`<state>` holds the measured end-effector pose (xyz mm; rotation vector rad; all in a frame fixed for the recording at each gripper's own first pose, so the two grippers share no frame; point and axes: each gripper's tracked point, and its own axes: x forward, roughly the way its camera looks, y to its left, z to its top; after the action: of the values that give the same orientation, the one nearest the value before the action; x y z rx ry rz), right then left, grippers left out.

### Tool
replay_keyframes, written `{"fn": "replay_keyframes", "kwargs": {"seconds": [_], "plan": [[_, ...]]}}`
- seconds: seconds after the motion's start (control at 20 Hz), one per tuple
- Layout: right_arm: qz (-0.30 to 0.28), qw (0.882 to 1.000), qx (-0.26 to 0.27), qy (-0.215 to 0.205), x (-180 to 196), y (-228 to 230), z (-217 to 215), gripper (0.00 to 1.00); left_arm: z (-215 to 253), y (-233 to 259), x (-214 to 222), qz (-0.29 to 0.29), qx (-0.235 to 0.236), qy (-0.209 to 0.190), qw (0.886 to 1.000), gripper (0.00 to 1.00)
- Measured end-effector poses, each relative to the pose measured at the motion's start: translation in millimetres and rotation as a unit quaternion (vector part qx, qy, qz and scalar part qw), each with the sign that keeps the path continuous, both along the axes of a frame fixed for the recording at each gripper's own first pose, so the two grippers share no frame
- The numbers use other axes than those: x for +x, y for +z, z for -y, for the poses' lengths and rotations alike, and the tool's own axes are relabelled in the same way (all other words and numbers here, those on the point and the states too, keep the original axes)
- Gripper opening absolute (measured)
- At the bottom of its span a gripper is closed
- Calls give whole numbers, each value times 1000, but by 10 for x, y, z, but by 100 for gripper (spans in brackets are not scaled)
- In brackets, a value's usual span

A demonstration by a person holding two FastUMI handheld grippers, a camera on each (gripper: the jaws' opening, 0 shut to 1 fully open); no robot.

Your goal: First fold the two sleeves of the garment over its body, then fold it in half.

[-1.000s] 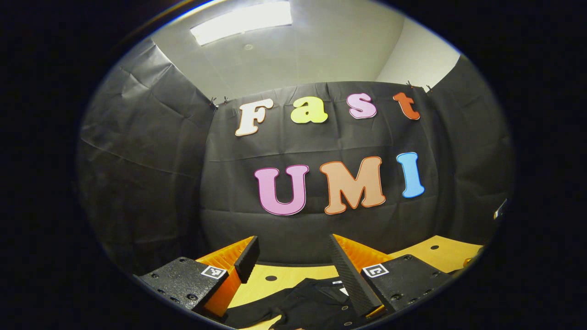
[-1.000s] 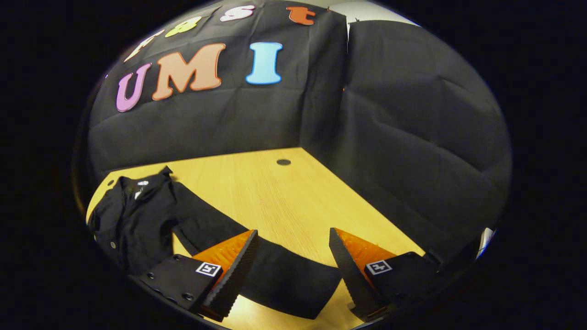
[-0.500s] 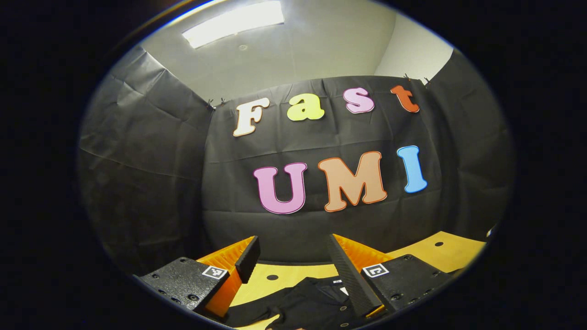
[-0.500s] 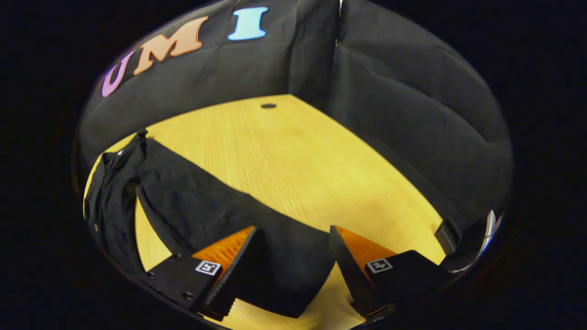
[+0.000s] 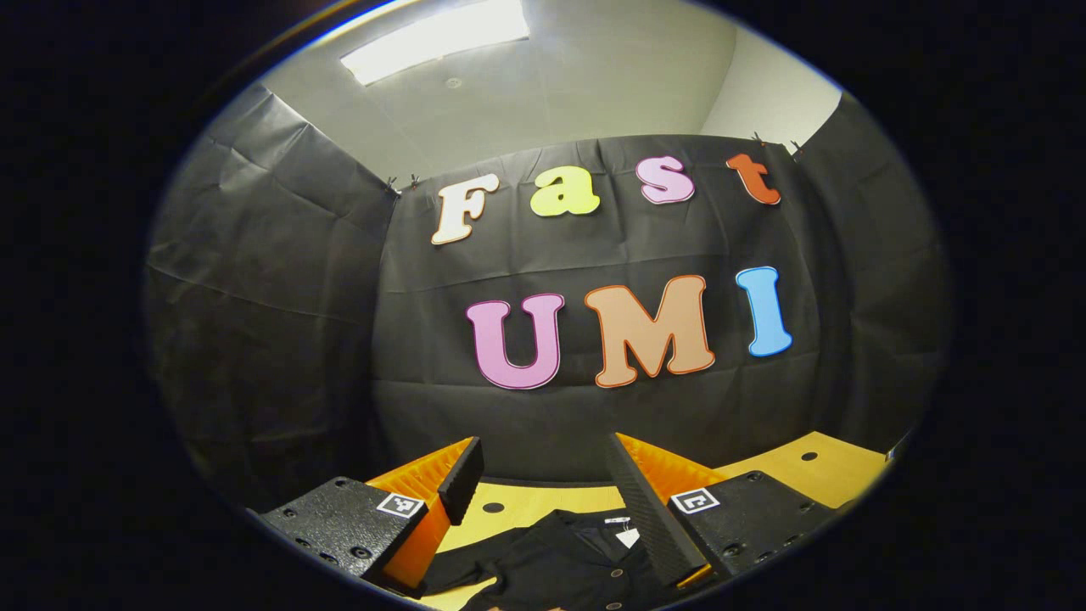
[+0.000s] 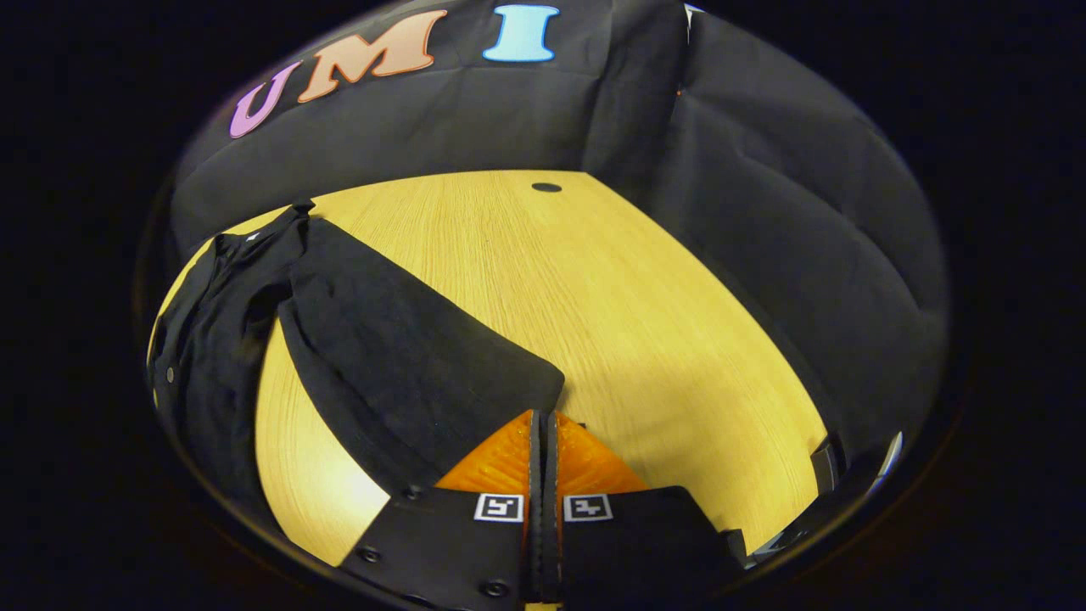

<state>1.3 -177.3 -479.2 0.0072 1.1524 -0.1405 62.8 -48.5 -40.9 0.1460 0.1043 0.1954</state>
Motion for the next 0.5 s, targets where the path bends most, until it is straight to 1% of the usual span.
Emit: {"fn": "replay_keyframes", "kwargs": {"seconds": [0.1,0.15,0.2,0.25,0.3,0.35,0.4,0.5], "plan": [[8,997,63,-37,75,89,-57,4,-20,3,-10,0,7,9,1000,89],[38,995,77,-51,200,189,-69,3,-34,16,-18,0,10,14,1000,89],[47,994,86,-47,245,245,-64,3,-32,36,-36,3,10,17,1000,93],[51,993,94,-41,294,302,-92,2,-20,65,-53,6,8,14,1000,93],[63,991,108,-37,374,374,-194,3,-26,53,-65,7,6,11,1000,89],[78,990,113,-30,455,490,-295,2,-39,62,-66,8,5,7,1000,89],[88,989,117,-23,527,604,-396,2,-98,75,-54,10,5,6,1000,93],[115,985,127,-9,638,846,-652,3,-228,86,-88,10,4,9,1000,93]]}}
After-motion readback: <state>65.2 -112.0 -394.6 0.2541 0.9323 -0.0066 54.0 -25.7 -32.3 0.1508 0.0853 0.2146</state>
